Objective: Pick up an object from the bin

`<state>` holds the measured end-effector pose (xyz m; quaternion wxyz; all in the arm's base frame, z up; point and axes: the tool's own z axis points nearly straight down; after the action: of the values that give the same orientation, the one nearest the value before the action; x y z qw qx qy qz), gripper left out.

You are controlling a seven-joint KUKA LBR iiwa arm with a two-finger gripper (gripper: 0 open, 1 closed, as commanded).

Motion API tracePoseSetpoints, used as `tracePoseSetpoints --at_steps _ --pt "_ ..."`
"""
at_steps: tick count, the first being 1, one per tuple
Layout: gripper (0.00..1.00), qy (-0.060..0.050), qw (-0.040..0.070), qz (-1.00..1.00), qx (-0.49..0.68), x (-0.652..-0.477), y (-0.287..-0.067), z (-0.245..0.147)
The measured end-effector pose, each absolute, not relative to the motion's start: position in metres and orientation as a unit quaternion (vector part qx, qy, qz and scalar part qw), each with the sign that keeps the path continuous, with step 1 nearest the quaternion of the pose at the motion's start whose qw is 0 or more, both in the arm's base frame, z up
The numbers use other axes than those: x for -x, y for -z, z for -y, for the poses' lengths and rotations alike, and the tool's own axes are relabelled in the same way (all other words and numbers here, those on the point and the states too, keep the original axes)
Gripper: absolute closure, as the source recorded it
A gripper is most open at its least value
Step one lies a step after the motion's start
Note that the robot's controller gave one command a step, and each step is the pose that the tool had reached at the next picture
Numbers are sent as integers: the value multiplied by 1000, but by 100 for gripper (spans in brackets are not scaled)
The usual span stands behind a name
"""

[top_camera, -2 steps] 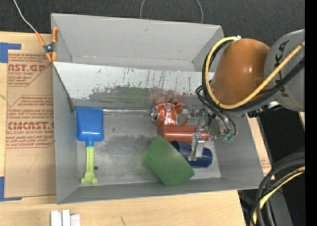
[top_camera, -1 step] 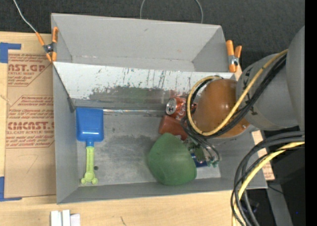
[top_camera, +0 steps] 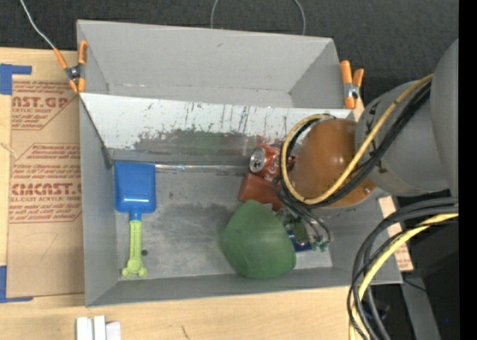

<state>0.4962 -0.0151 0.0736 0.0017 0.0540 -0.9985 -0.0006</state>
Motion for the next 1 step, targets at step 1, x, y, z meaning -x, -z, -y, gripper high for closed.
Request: tracePoseSetpoints --at_steps 1 --pt "100 2 -2 997 82 -486 -72 28"
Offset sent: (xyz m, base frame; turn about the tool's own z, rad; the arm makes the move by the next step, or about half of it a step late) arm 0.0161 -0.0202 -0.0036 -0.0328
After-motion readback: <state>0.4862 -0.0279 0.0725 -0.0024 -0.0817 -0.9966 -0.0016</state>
